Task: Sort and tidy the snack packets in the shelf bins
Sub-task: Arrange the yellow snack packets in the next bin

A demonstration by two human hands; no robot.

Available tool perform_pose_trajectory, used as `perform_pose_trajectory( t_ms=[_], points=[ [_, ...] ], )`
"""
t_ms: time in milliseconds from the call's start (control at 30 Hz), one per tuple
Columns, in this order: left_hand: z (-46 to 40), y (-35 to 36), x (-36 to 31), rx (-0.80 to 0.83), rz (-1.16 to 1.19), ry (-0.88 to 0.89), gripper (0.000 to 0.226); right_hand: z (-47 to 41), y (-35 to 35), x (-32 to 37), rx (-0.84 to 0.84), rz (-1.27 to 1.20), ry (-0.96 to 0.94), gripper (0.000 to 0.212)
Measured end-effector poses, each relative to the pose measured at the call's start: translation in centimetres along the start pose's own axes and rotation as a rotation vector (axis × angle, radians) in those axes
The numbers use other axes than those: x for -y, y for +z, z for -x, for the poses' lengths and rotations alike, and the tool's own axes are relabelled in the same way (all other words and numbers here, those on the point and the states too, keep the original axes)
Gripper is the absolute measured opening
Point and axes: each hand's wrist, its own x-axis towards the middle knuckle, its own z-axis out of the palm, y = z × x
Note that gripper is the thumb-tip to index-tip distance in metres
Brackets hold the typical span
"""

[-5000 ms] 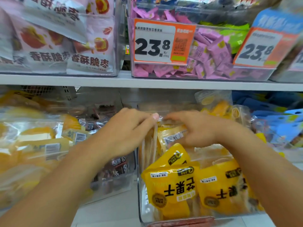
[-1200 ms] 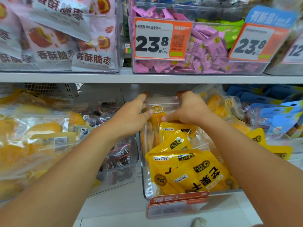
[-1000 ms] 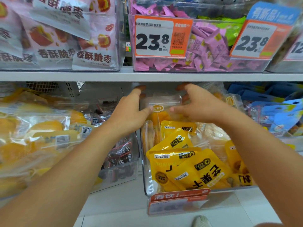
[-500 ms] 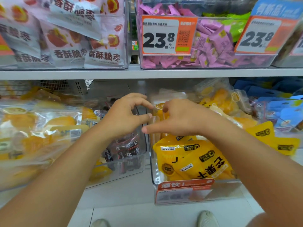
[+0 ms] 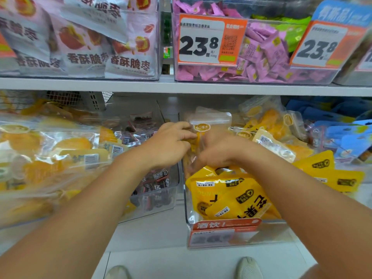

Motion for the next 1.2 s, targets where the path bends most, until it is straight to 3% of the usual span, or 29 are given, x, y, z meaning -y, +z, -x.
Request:
perform_pose_trajectory(
  t_ms=[67, 133, 300, 467, 633, 767, 833, 900, 967, 1033, 1100, 1200],
  points=[
    [0.0, 0.1, -0.1, -0.006, -0.014, 0.012, 0.048, 0.1, -0.1, 0.0, -0.057, -0.005, -0.004, 0.026],
    [-0.1, 0.1, 0.1, -0.02, -0.009, 0.015, 0.05, 0.5, -0.7, -1.5, -0.123, -0.179, 0.032, 0.016],
    [-0.4, 0.0, 0.4, -0.018, 0.047, 0.007, 0.067, 2.5, -3.0, -5.9, -0.313, -0.285, 0.026, 0.023],
    [-0.4, 0.0, 0.5, -0.061, 0.215, 0.013, 0.068, 4.3, -4.2, -9.7, -0.329, -0.322, 0.04, 0.026],
    [-0.2, -0.9, -0.1, -0.193, -0.031, 0.011, 0.057, 5.1, -5.8, -13.6, -0.415, -0.222, 0.11, 0.037],
    [-0.8, -0.7, -1.1, -0.197, -0.011, 0.062, 0.037, 5.6, -6.0, -15.6, -0.385, -0.006, 0.182, 0.033],
    [-1.4, -0.7, -2.3, -0.242, 0.175, 0.095, 0.017, 5.6, -5.9, -16.0, -0.318, 0.059, 0.202, 0.032],
    [-1.9, -0.8, -3.9, -0.224, 0.493, 0.065, 0.033, 5.5, -5.5, -15.8, -0.265, 0.128, 0.215, 0.03],
    [-2.1, -0.6, -5.2, -0.132, 0.624, 0.086, 0.049, 5.2, -5.1, -15.3, -0.274, 0.183, 0.217, 0.039],
    [-1.9, 0.3, -5.9, 0.025, 0.483, 0.173, 0.067, 5.4, -4.9, -14.6, -0.309, 0.157, 0.192, 0.059],
    [-1.7, 1.5, -6.0, 0.143, 0.114, 0.216, 0.091, 5.8, -5.0, -13.7, -0.343, 0.142, 0.139, 0.082],
    [-1.7, 3.0, -6.0, 0.09, -0.153, 0.196, 0.1, 6.0, -4.4, -11.7, -0.435, 0.222, 0.092, 0.08]
  ],
)
